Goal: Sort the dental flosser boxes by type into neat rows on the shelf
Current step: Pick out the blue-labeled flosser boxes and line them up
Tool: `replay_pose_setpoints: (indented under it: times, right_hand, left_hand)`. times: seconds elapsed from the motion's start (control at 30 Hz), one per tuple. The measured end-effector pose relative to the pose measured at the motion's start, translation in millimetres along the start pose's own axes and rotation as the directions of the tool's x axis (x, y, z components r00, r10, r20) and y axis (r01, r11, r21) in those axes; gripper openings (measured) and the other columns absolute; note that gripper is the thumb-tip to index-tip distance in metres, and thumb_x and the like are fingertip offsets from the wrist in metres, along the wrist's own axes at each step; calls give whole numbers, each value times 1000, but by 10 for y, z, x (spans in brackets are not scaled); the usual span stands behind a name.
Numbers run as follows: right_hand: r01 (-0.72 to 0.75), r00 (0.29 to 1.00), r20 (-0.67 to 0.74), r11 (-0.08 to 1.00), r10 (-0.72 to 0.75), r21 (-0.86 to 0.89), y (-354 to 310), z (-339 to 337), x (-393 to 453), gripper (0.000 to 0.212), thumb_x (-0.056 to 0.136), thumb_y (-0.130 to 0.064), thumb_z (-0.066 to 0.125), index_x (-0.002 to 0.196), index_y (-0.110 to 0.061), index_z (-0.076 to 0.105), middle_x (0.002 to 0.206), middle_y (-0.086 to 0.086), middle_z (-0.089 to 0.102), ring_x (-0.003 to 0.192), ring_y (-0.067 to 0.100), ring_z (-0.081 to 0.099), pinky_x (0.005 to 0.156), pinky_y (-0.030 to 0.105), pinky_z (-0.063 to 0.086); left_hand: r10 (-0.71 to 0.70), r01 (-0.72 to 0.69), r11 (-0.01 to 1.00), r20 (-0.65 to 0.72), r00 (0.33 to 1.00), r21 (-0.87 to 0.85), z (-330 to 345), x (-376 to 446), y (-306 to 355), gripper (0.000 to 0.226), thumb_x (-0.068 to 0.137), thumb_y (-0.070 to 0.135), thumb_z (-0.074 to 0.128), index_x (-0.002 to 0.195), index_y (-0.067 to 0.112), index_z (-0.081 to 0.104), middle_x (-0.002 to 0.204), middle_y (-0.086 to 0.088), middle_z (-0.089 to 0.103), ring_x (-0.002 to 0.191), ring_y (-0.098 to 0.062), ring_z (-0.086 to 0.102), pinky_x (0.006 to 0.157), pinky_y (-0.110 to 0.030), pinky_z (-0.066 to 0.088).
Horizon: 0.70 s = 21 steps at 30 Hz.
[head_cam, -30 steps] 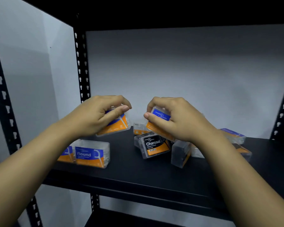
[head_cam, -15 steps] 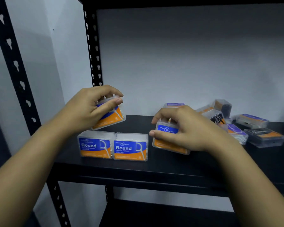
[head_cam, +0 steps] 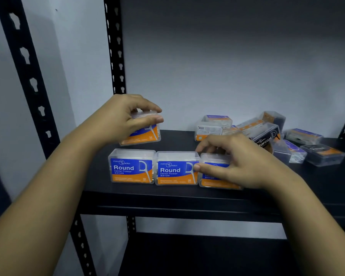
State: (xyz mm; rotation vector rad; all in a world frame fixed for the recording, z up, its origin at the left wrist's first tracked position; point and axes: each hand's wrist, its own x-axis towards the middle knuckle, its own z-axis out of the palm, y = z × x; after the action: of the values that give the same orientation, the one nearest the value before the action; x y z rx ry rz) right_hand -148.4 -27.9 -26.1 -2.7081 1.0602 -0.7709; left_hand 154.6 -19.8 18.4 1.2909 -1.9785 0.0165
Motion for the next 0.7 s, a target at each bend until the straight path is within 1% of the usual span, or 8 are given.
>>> replay_pose_setpoints:
  times: [0.1, 0.17, 0.33, 0.43, 0.5, 0.53, 0.6, 0.7]
  right_hand:
    - [-8, 1000, 1, 1000, 8, 21, -18, -6, 22, 43, 86, -73, 62, 110, -39, 68, 98, -14, 73, 91, 9, 68, 77, 35, 55]
    - [-12, 1000, 16, 1000, 12, 28, -36, -22, 42, 38, 90, -70, 60, 112, -41, 69, 99, -15, 73, 91, 8, 68, 75, 33, 54]
    - [-2, 998, 56, 999, -1, 52, -98, -29, 78, 35, 92, -63, 59, 111, -38, 73, 99, -17, 76, 94, 3, 69, 71, 18, 48]
    - [-20, 998, 68, 998, 17, 52, -102, -27, 88, 33, 92, -63, 60, 110, -38, 74, 99, -18, 76, 95, 2, 70, 72, 19, 50]
    - [-32, 997, 66, 999, 29, 43, -101, -27, 101, 34, 92, -64, 59, 109, -39, 74, 100, -17, 76, 95, 3, 70, 74, 25, 53]
    - [-37, 998, 60, 999, 35, 38, -102, -26, 105, 36, 92, -66, 57, 109, -39, 74, 100, -16, 76, 95, 4, 70, 75, 28, 54]
    - [-45, 998, 42, 999, 44, 30, -101, -25, 99, 39, 93, -68, 53, 108, -40, 75, 99, -15, 76, 94, 4, 69, 75, 30, 55]
    - [-48, 998, 37, 999, 47, 18, -99, -13, 79, 42, 95, -71, 50, 108, -39, 74, 100, -17, 76, 94, 4, 70, 76, 35, 57]
  left_hand:
    - [-58, 59, 998, 93, 994, -11, -16, 31, -15, 51, 76, 66, 58, 116, 38, 73, 105, 21, 64, 97, -8, 62, 74, -25, 50]
    - [-99, 100, 995, 156, 983, 5, -10, 43, -21, 56, 71, 68, 56, 117, 41, 71, 106, 22, 61, 99, -8, 60, 75, -27, 52]
    - [-174, 159, 984, 285, 943, 75, 54, 58, -54, 38, 81, 58, 68, 116, 41, 72, 110, 20, 63, 97, -8, 63, 77, -31, 58]
    - [-207, 181, 978, 352, 913, 106, 98, 60, -52, 35, 86, 50, 70, 118, 38, 72, 106, 18, 66, 92, -8, 65, 71, -27, 56]
    - [-221, 185, 974, 382, 897, 131, 115, 48, -43, 35, 86, 51, 70, 119, 38, 72, 96, 22, 66, 87, -7, 65, 67, -24, 51]
    - [-224, 184, 973, 385, 895, 137, 118, 33, -43, 36, 86, 52, 69, 119, 38, 71, 93, 22, 67, 86, -6, 65, 69, -25, 52]
    - [-218, 191, 975, 334, 917, 114, 106, -33, -55, 37, 88, 54, 66, 121, 37, 70, 100, 21, 70, 91, -4, 66, 81, -30, 57]
    - [-147, 149, 989, 98, 984, -9, 85, -250, -59, 35, 89, 53, 63, 119, 36, 71, 113, 22, 69, 104, 0, 63, 92, -33, 55]
